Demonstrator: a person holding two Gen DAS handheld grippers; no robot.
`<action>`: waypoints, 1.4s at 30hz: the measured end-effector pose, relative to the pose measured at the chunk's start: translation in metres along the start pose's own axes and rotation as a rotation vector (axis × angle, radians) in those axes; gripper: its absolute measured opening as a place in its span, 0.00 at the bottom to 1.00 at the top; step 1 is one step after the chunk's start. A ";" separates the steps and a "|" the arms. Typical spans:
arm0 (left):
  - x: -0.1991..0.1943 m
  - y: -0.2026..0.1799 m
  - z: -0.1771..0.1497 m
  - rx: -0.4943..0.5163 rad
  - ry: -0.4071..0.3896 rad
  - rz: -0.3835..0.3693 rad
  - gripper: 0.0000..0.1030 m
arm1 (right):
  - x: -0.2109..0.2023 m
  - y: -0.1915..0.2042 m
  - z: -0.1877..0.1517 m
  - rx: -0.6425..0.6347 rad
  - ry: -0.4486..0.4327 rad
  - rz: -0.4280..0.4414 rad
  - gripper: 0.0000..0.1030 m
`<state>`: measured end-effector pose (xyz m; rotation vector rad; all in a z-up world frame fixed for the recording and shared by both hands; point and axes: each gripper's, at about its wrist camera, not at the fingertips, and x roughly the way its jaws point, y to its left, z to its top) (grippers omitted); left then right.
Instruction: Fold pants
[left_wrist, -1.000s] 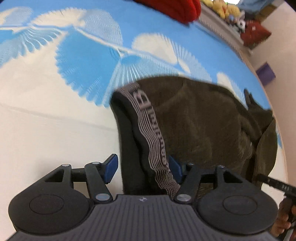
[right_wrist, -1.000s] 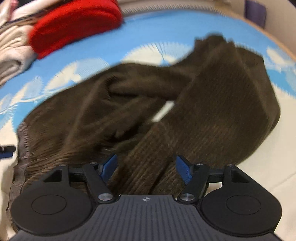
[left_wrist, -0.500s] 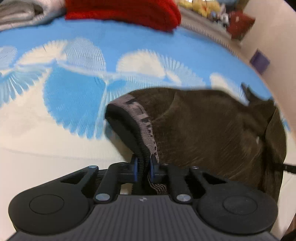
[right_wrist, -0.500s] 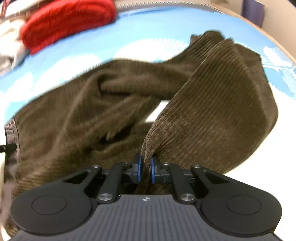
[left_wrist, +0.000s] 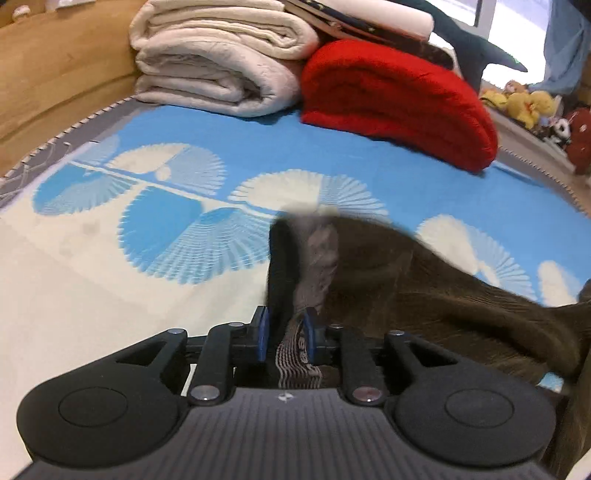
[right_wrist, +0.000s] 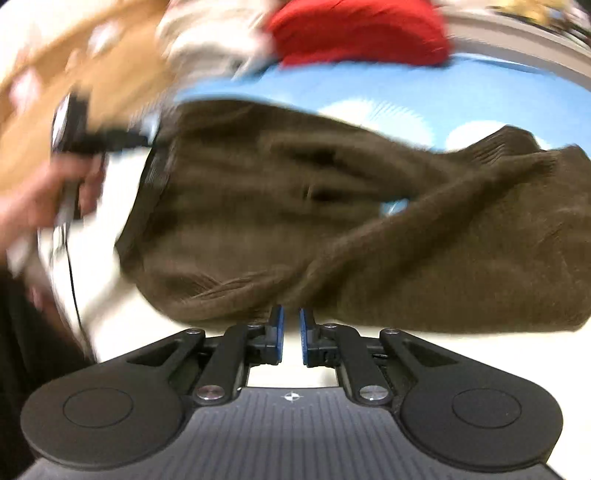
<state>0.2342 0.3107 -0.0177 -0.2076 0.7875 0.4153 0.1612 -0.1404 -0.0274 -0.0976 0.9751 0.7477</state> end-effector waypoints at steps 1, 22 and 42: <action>-0.006 -0.001 -0.001 0.003 -0.012 0.006 0.37 | 0.001 0.003 -0.001 -0.029 0.017 -0.016 0.10; 0.045 0.039 -0.051 0.074 0.567 -0.110 0.56 | 0.059 -0.157 0.077 0.642 -0.253 -0.232 0.50; 0.004 0.025 -0.061 0.436 0.506 -0.042 0.15 | -0.005 -0.169 0.046 0.360 -0.145 -0.306 0.03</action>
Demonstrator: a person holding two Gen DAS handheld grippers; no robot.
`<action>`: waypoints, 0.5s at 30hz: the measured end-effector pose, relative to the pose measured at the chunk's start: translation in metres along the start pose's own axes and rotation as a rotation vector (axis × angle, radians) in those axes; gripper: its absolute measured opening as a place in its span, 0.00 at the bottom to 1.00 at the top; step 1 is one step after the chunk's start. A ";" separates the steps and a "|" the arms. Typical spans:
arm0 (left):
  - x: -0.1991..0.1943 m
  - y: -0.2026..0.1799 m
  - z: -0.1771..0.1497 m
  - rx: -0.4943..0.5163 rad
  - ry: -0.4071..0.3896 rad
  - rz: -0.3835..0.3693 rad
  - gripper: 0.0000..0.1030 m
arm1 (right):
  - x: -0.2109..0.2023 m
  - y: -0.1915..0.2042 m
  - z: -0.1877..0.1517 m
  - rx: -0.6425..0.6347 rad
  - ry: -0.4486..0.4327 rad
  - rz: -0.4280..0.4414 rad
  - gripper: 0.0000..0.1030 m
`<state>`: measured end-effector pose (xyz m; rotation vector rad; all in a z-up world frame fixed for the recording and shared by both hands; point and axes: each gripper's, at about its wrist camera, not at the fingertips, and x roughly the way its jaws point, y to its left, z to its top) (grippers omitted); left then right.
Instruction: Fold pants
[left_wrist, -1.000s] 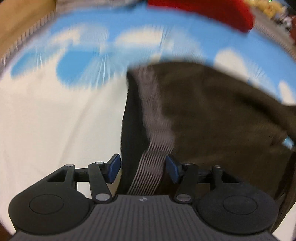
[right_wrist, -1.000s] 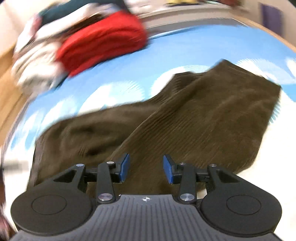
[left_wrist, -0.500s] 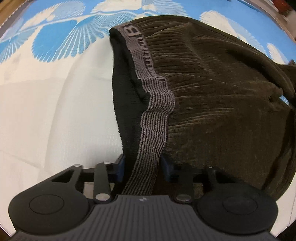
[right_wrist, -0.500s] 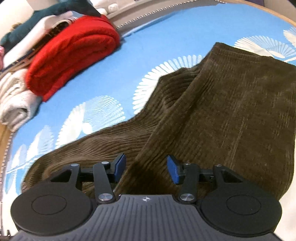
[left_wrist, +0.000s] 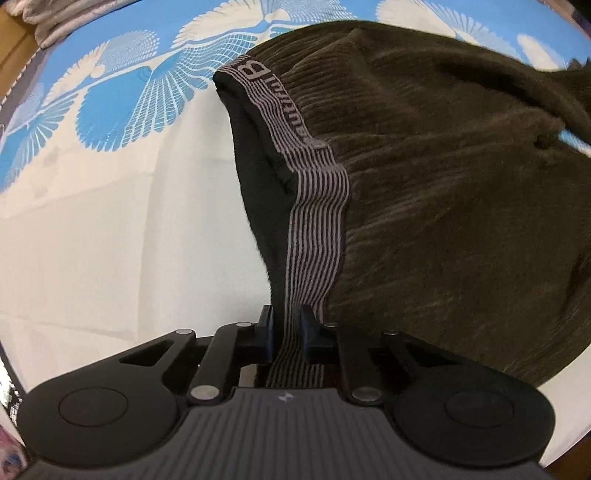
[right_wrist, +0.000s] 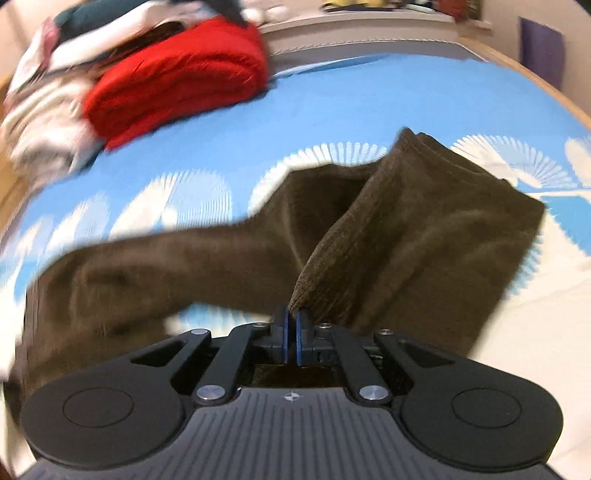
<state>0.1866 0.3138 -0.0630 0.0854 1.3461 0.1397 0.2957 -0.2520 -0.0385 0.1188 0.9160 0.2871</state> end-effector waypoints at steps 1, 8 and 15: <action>0.000 -0.001 -0.002 0.010 0.004 0.009 0.15 | -0.010 -0.010 -0.015 -0.050 0.034 0.006 0.03; -0.006 -0.008 -0.012 0.047 -0.002 0.040 0.18 | -0.024 -0.050 -0.127 -0.298 0.419 0.029 0.02; -0.022 -0.005 0.003 -0.081 -0.058 0.027 0.38 | -0.062 -0.081 -0.099 -0.132 0.216 0.087 0.05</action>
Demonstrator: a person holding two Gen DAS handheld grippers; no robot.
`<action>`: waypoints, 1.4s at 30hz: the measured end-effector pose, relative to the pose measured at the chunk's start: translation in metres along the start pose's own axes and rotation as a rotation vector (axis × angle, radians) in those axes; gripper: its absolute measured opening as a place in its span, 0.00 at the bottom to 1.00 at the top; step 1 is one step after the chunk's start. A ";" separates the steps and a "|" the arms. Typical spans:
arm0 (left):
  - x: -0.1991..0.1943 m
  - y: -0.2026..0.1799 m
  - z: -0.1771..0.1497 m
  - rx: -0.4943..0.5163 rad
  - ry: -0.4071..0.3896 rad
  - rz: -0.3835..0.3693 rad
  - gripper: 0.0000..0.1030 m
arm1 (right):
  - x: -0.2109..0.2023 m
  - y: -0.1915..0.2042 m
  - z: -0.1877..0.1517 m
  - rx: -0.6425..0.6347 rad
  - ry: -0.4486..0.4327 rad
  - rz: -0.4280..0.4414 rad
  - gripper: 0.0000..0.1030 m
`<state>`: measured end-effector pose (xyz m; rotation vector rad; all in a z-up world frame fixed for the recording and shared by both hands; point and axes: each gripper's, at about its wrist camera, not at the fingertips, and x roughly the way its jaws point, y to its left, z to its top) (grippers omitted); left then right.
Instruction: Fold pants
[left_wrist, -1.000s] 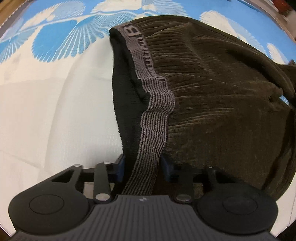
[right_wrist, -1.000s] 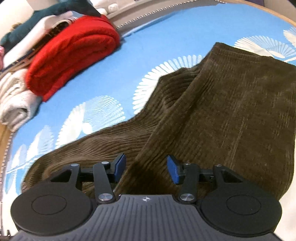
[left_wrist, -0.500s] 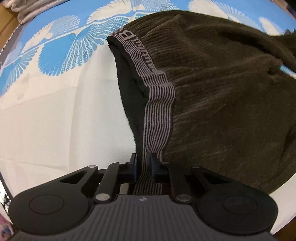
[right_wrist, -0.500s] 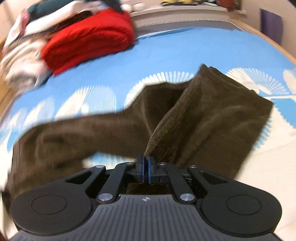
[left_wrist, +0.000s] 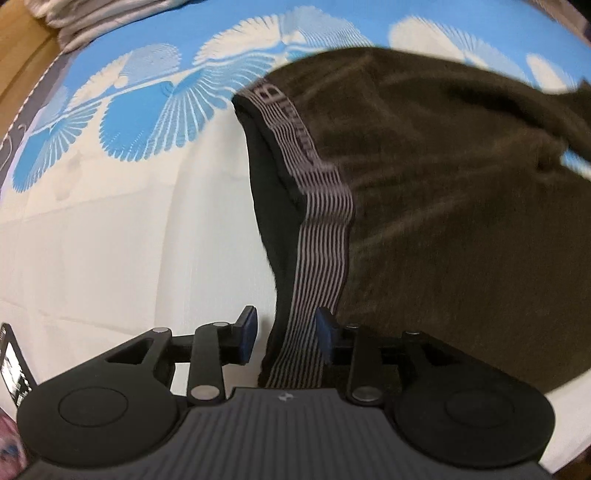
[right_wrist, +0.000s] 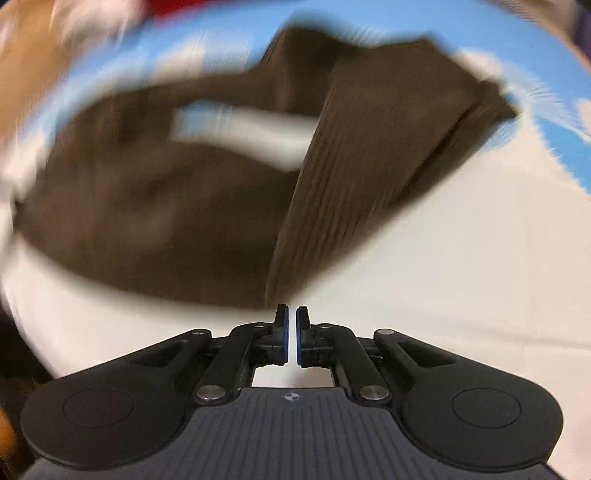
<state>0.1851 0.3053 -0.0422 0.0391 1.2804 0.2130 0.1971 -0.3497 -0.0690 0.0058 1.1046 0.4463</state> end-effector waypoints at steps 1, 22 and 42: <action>0.000 0.001 0.003 -0.018 -0.005 -0.013 0.40 | -0.008 -0.006 0.010 0.057 -0.072 0.002 0.07; 0.038 -0.004 0.026 -0.035 0.086 -0.028 0.56 | 0.111 0.040 0.109 -0.058 -0.093 -0.441 0.09; 0.039 0.007 -0.001 -0.045 0.095 -0.048 0.69 | -0.019 -0.152 -0.113 0.920 -0.087 -0.348 0.11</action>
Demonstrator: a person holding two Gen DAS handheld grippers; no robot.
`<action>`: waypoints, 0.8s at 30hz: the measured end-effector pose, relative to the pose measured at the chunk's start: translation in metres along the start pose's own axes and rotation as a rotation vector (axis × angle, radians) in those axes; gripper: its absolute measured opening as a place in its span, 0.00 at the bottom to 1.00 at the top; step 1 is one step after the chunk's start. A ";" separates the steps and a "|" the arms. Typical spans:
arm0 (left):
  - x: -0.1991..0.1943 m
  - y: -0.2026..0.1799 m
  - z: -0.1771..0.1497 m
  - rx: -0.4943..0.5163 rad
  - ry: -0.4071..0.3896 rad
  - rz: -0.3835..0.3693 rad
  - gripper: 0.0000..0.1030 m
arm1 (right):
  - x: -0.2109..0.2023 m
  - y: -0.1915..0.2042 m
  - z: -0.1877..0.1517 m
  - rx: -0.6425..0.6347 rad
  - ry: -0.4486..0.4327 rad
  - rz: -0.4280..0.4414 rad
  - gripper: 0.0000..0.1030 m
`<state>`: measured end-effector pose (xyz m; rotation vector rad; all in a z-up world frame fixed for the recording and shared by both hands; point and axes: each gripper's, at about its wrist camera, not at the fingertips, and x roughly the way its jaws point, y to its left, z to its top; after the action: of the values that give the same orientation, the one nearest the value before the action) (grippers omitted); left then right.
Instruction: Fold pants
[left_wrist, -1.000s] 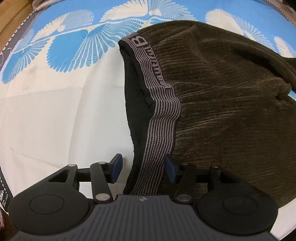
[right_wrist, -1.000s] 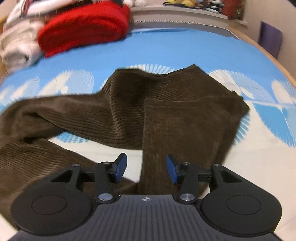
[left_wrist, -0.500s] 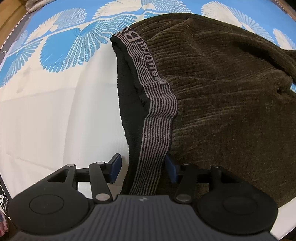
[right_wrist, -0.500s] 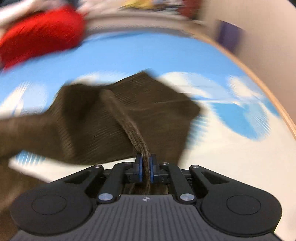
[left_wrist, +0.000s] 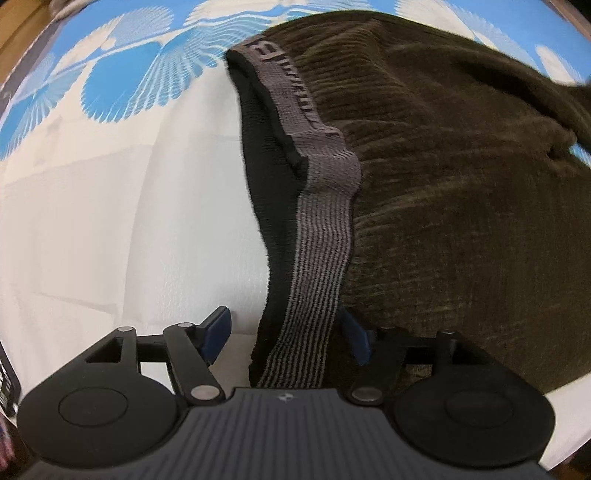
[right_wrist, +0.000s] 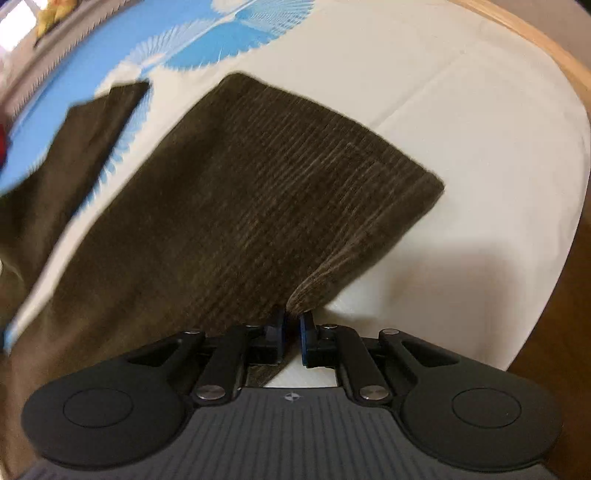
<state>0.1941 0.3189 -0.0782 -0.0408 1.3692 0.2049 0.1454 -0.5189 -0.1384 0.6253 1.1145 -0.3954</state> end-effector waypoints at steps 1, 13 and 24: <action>0.001 0.003 0.001 -0.019 0.003 -0.007 0.70 | 0.001 -0.007 0.004 0.028 -0.004 -0.001 0.13; -0.001 -0.006 -0.007 0.118 0.031 -0.045 0.41 | -0.022 -0.035 0.035 0.237 -0.235 0.012 0.06; -0.002 -0.015 -0.002 0.189 0.058 0.036 0.34 | -0.004 -0.037 0.025 0.215 -0.102 -0.139 0.13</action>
<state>0.1942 0.3039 -0.0781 0.1368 1.4431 0.1038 0.1397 -0.5638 -0.1371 0.7095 1.0290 -0.6663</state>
